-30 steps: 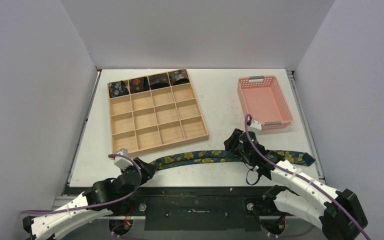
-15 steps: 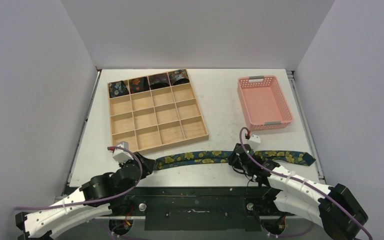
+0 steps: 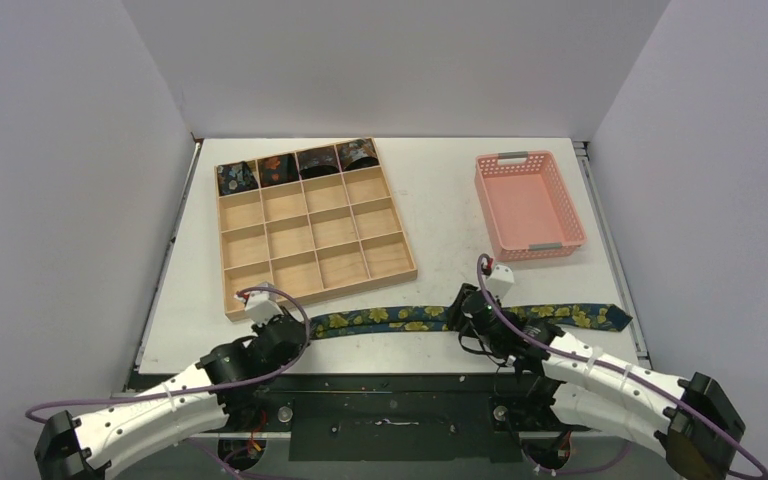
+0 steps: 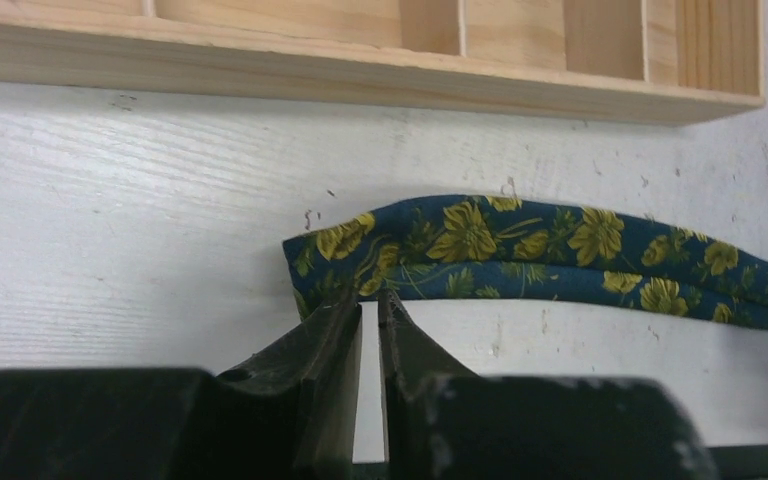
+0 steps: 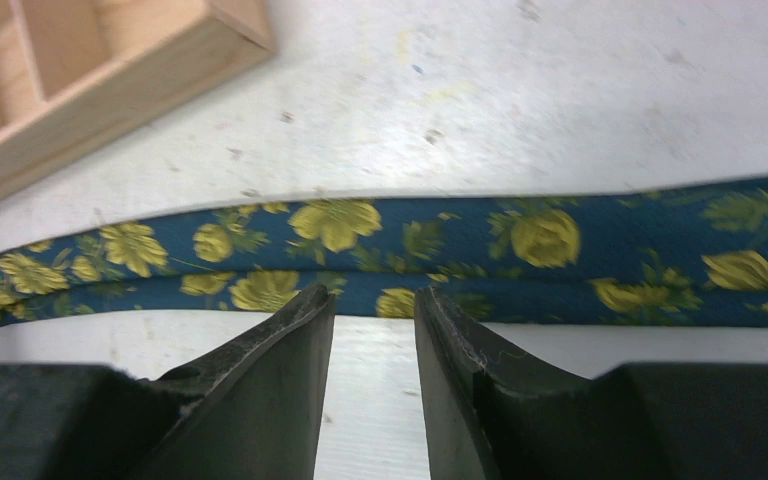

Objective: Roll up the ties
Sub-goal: Flatten out the tie at the center of the board.

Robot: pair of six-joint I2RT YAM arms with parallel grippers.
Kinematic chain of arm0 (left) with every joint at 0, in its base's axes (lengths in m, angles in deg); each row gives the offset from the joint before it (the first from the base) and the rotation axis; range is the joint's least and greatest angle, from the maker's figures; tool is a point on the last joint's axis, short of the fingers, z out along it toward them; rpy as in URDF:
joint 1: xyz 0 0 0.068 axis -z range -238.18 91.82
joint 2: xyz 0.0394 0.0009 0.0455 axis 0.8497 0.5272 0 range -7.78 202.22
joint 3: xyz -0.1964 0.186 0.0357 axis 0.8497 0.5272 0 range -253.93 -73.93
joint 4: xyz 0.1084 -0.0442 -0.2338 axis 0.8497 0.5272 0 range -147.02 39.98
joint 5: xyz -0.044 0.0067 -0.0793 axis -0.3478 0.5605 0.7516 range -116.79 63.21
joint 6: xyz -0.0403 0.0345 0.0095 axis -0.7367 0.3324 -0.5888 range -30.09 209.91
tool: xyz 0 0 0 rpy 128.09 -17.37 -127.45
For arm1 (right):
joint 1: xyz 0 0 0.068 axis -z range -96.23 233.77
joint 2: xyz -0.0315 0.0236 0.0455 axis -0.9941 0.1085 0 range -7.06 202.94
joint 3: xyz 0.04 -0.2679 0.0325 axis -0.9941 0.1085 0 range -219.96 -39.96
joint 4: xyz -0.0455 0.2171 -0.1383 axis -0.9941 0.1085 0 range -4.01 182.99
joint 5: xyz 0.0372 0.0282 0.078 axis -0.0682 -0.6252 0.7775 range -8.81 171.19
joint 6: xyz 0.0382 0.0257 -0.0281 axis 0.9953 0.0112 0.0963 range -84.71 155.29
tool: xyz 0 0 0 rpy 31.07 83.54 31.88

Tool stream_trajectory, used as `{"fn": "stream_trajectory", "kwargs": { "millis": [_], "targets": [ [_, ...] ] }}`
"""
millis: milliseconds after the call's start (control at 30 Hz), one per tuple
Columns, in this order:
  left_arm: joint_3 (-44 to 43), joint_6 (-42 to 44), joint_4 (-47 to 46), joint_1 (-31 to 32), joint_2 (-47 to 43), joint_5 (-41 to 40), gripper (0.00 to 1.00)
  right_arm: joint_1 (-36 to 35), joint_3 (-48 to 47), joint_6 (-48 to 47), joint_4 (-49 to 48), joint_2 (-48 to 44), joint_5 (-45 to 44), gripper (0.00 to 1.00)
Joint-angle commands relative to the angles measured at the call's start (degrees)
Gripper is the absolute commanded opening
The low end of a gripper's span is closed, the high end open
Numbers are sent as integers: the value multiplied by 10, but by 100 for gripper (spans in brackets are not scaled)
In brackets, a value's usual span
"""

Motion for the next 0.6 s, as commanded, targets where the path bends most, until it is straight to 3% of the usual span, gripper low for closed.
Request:
{"fn": "stream_trajectory", "kwargs": {
  "millis": [0, 133, 300, 500, 567],
  "targets": [
    [34, 19, -83, -74, 10, 48, 8, -29, -60, -23, -56, 55, -41, 36],
    [74, 17, -148, -140, 27, 107, 5, -48, -76, -31, -98, 114, -42, 36],
    [80, -7, -152, -175, 57, 125, 4, -45, -58, -16, -100, 163, -50, 35],
    [78, -10, -133, -181, 41, 126, 9, -48, -19, -10, -63, 129, -66, 36],
    [70, -1, -117, -181, 23, 132, 11, -62, -29, -35, -56, 105, -74, 41]
  ]
}}
